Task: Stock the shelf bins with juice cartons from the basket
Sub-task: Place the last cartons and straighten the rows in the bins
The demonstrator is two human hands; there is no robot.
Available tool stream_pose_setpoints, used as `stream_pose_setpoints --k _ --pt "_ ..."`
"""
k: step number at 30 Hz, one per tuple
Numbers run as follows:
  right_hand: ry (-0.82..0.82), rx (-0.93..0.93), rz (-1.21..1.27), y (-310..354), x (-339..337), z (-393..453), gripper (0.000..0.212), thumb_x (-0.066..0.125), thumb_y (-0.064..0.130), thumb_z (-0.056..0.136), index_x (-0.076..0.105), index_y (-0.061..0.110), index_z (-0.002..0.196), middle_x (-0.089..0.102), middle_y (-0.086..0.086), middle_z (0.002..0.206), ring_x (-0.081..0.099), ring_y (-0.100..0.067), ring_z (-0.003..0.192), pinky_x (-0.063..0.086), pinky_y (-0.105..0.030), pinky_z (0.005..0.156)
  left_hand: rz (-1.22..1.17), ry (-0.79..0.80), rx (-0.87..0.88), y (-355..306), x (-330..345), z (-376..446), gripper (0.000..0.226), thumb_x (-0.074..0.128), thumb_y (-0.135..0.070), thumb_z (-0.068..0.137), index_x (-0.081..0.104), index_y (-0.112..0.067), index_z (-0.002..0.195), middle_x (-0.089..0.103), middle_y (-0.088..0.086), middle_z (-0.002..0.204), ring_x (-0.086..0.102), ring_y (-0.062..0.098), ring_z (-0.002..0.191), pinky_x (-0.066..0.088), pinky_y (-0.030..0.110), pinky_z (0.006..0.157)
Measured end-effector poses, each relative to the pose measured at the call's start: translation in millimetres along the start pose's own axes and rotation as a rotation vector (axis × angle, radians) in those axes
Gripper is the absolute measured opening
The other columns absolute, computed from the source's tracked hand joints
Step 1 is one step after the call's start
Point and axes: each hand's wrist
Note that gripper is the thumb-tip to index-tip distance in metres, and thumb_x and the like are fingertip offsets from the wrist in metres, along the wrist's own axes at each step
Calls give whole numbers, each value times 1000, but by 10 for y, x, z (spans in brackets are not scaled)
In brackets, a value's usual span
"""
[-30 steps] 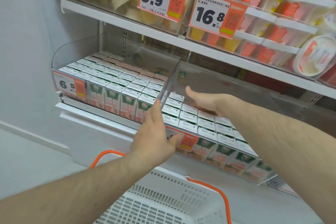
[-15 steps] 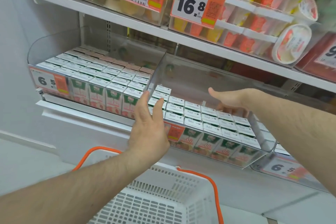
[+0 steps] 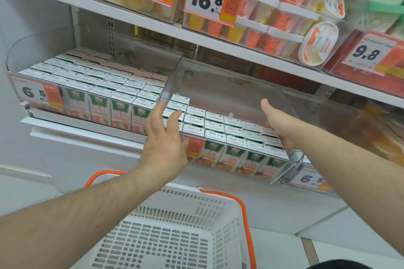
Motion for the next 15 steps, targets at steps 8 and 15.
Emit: stream_pose_setpoints --k 8,15 --pt "-11 -116 -184 -71 82 -293 84 19 77 90 17 24 155 18 1 163 22 -29 147 23 -51 115 -154 -37 -27 48 -22 -1 78 70 -18 85 22 -7 146 -4 5 153 5 29 144 26 31 112" --pt "-540 -688 -417 -370 485 -512 49 50 58 87 68 17 109 59 -5 113 54 -26 109 41 -36 91 320 -210 526 217 -105 89 25 67 -22 73 66 -15 97 56 7 109 52 32 104 28 55 106"
Point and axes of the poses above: each hand's wrist, its own z-axis towards the middle knuckle, its own x-axis out of the palm, y = z × x
